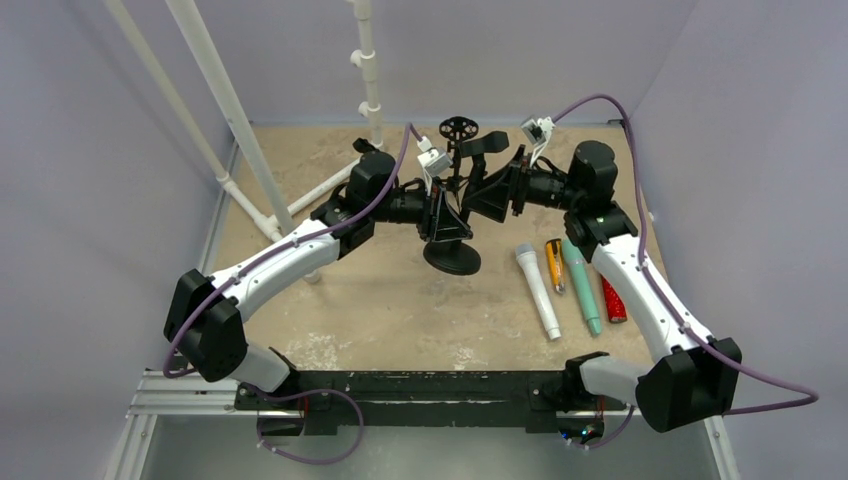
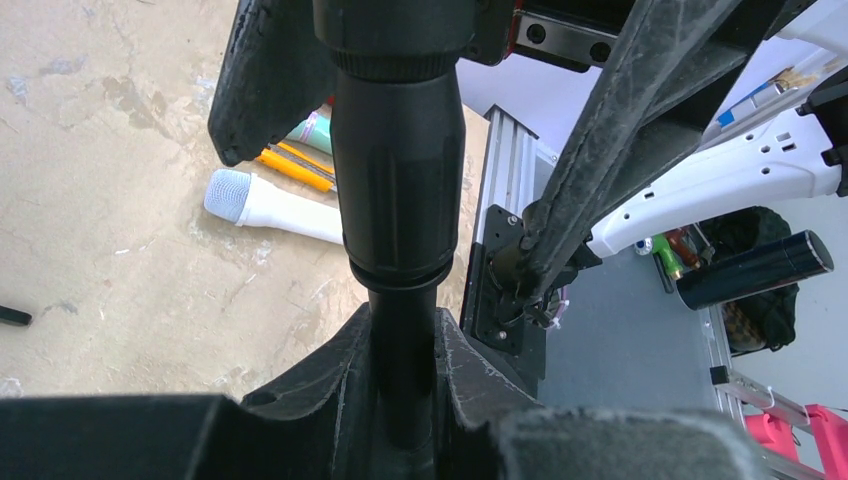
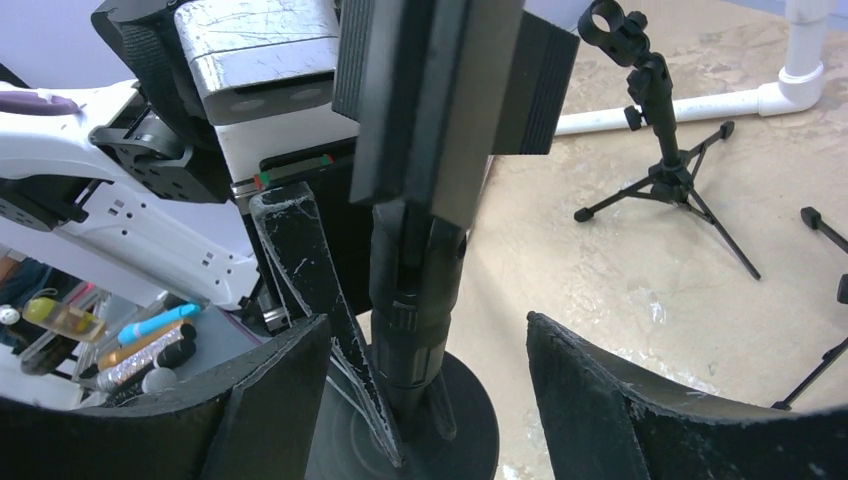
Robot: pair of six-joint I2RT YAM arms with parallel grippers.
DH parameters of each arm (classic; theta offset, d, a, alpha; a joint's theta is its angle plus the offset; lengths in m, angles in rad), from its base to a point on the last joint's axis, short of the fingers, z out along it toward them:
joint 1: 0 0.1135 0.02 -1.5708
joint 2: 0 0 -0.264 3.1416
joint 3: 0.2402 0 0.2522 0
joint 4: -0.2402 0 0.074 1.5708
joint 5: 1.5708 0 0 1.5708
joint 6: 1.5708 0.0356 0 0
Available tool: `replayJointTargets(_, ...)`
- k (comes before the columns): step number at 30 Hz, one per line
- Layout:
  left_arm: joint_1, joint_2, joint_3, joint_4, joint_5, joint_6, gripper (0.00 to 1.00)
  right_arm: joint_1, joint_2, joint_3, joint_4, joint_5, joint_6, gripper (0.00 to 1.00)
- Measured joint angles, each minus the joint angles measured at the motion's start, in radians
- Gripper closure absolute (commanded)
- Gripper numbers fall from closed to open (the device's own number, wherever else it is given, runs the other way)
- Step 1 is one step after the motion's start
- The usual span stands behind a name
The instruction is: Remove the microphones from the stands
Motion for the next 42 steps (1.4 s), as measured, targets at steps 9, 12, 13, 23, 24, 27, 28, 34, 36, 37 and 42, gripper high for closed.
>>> replayJointTargets(9, 0.0, 0.001, 0.0, 0.002, -0.001, -0.002, 1.0, 0.0, -0.001, -0.041, 0.031, -0.001, 0.003, 0.37)
replayJointTargets(12, -0.001, 0.005, 0.0, 0.002, -0.001, -0.002, 1.0, 0.0, -0.001, -0.054, 0.033, -0.001, 0.008, 0.4)
replayJointTargets(13, -0.001, 0.007, 0.0, 0.002, -0.002, -0.002, 1.0, 0.0, -0.001, -0.054, 0.035, -0.001, 0.009, 0.41)
replayJointTargets(23, -0.007, 0.026, 0.004, 0.002, -0.01, -0.002, 1.0, 0.013, 0.001, -0.056, 0.079, -0.001, 0.023, 0.51)
replayJointTargets(24, -0.008, 0.028, 0.005, 0.002, -0.01, -0.002, 1.0, 0.013, 0.001, -0.061, 0.084, -0.001, 0.023, 0.51)
replayJointTargets(27, -0.011, 0.032, 0.008, 0.002, -0.011, -0.002, 1.0, 0.016, 0.001, -0.077, 0.087, -0.001, 0.024, 0.55)
replayJointTargets(28, -0.011, 0.032, 0.008, 0.002, -0.011, -0.002, 1.0, 0.018, 0.001, -0.084, 0.087, -0.001, 0.025, 0.56)
replayJointTargets(34, -0.011, 0.034, 0.014, 0.001, -0.013, -0.002, 1.0, 0.02, 0.002, -0.091, 0.093, -0.003, 0.026, 0.8)
replayJointTargets(36, -0.011, 0.036, 0.014, 0.0, -0.018, -0.002, 1.0, 0.023, 0.001, -0.091, 0.098, -0.005, 0.023, 0.96)
replayJointTargets(37, -0.011, 0.036, 0.014, -0.001, -0.018, -0.002, 1.0, 0.023, 0.002, -0.091, 0.097, -0.004, 0.025, 1.0)
replayJointTargets(42, -0.011, 0.037, 0.015, -0.01, -0.019, 0.005, 0.91, 0.023, 0.001, -0.089, 0.076, 0.001, 0.008, 1.0)
